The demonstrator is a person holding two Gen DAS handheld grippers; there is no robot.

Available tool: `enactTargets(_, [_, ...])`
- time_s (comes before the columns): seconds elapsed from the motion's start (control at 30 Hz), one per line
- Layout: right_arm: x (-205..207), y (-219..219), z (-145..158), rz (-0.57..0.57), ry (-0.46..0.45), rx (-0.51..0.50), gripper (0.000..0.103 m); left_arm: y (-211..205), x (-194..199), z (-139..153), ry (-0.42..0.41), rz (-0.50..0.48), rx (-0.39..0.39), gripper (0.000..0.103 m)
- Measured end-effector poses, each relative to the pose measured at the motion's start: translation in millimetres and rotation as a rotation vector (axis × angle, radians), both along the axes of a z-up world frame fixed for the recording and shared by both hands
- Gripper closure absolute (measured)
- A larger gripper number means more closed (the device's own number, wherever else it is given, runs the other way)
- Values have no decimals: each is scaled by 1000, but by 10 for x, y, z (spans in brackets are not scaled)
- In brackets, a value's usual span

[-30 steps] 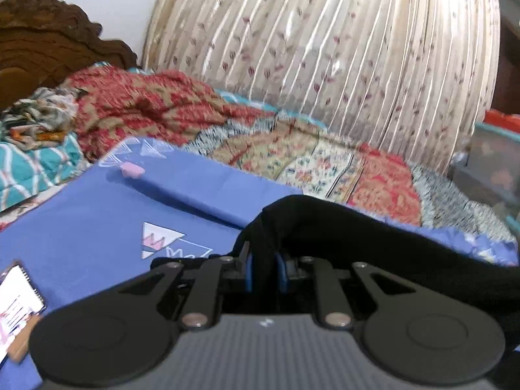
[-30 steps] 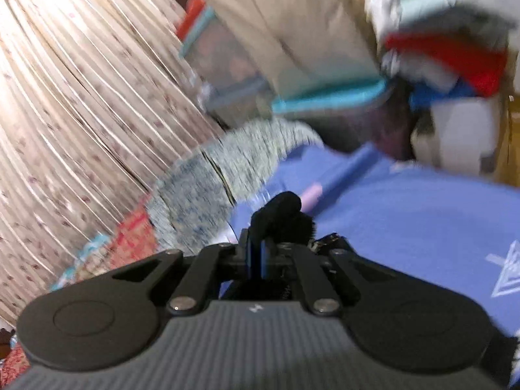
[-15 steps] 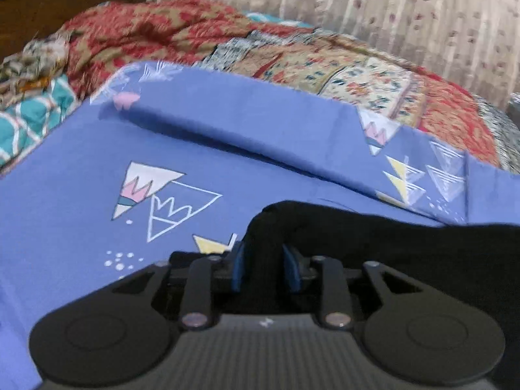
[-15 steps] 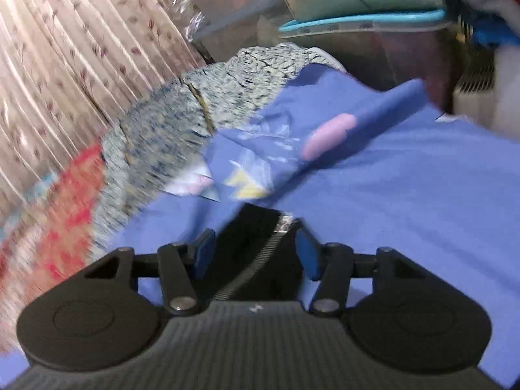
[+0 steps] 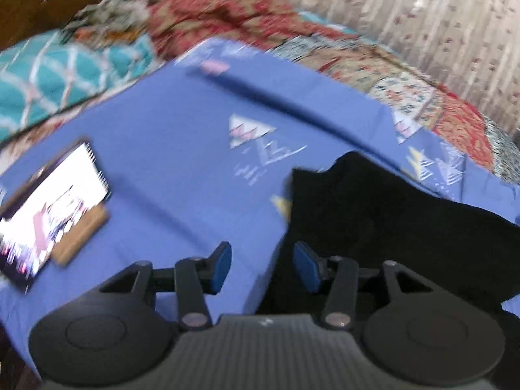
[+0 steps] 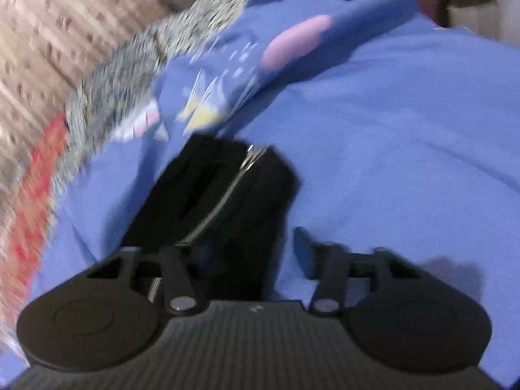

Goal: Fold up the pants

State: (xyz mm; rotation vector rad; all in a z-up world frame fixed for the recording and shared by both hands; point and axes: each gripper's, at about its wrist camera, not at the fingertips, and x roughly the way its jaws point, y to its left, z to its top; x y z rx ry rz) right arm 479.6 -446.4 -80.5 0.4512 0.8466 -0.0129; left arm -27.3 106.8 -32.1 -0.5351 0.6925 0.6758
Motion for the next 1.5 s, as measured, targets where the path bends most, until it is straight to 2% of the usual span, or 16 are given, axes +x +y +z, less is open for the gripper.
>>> enactTargets(0.07, [-58, 113, 89, -5, -24, -94, 98, 25, -40, -57, 5, 16, -42, 59])
enactTargets(0.13, [-181, 19, 294, -76, -130, -145, 98, 32, -27, -109, 1, 0, -84, 59])
enactTargets(0.23, [-178, -210, 357, -173, -59, -233, 94, -5, 52, -148, 10, -33, -84, 56])
enactTargets(0.3, [-211, -345, 361, -189, 10, -225, 85, -25, 51, -167, -2, -40, -92, 56])
enactTargets(0.37, [-332, -460, 426, -222, 15, -201, 68, -24, 56, -162, -13, -42, -91, 56])
enactTargets(0.43, [-519, -544, 537, -200, -13, -127, 66, 9, 65, -119, -23, -48, -75, 56])
enactTargets(0.6, [-1018, -498, 674, -57, -12, 30, 65, 234, 376, 20, -2, -94, 70, 52])
enactTargets(0.73, [-1293, -316, 705, 38, 17, 31, 64, 390, 952, 4, 52, -218, 225, 42])
enactTargets(0.8, [-1282, -249, 748, 53, 23, 24, 64, 448, 1241, -40, 77, -289, 242, 29])
enactTargets(0.87, [-1203, -187, 828, 44, 13, 13, 64, 425, 1457, -82, 85, -356, 243, 11])
enactTargets(0.97, [-963, -127, 946, 19, -9, 17, 62, 240, 1683, -118, 84, -447, 303, 8])
enactTargets(1.13, [-410, 118, 936, 21, -24, -49, 56, -89, 1990, -280, 104, -537, 406, 8])
enactTargets(1.33, [202, 242, 583, -57, 26, -84, 55, -194, 2201, -552, 175, -551, 461, 10])
enactTargets(1.4, [389, 234, 441, -85, 47, -72, 50, -179, 2205, -602, 183, -550, 457, 25])
enactTargets(1.47, [538, 230, 299, -117, 79, -68, 46, -165, 2216, -634, 188, -562, 429, 48])
enactTargets(1.5, [592, 238, 229, -136, 94, -67, 46, -176, 2218, -636, 184, -565, 425, 53])
